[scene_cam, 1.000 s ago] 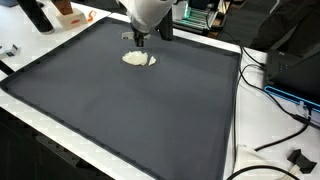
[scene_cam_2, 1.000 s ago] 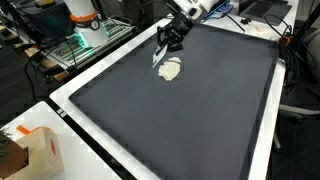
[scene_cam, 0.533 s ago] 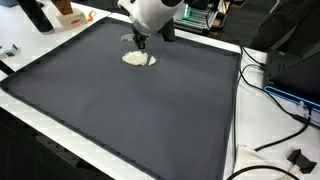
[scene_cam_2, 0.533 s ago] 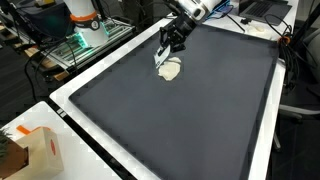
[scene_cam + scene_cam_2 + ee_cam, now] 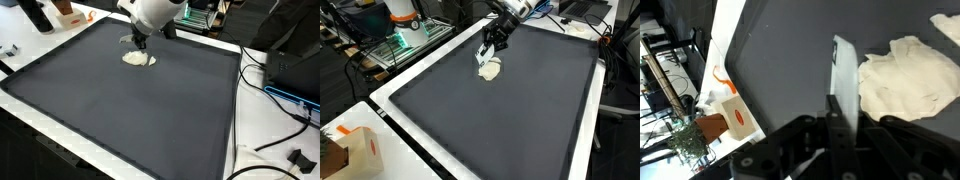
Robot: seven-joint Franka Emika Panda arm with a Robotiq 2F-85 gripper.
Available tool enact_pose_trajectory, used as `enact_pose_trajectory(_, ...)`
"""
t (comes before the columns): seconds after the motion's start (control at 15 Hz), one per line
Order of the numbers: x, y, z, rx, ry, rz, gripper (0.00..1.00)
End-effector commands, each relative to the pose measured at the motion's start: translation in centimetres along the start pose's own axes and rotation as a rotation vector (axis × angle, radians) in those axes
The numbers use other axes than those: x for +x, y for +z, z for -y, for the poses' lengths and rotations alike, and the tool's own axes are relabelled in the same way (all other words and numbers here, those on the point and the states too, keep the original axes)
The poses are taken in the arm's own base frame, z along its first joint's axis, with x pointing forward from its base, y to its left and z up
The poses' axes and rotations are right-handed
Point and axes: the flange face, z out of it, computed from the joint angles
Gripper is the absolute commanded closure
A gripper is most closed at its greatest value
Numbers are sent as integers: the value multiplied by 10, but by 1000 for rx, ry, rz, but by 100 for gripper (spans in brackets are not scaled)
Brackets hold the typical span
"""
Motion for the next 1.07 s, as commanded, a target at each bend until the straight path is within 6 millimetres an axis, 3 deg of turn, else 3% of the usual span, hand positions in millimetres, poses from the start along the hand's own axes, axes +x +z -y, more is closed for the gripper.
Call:
enact_pose_trajectory(0.0,1,-6,-8,33,-66,-25,99)
enact_pose_trajectory(1.0,6,-52,-61,286,-319,-83,99)
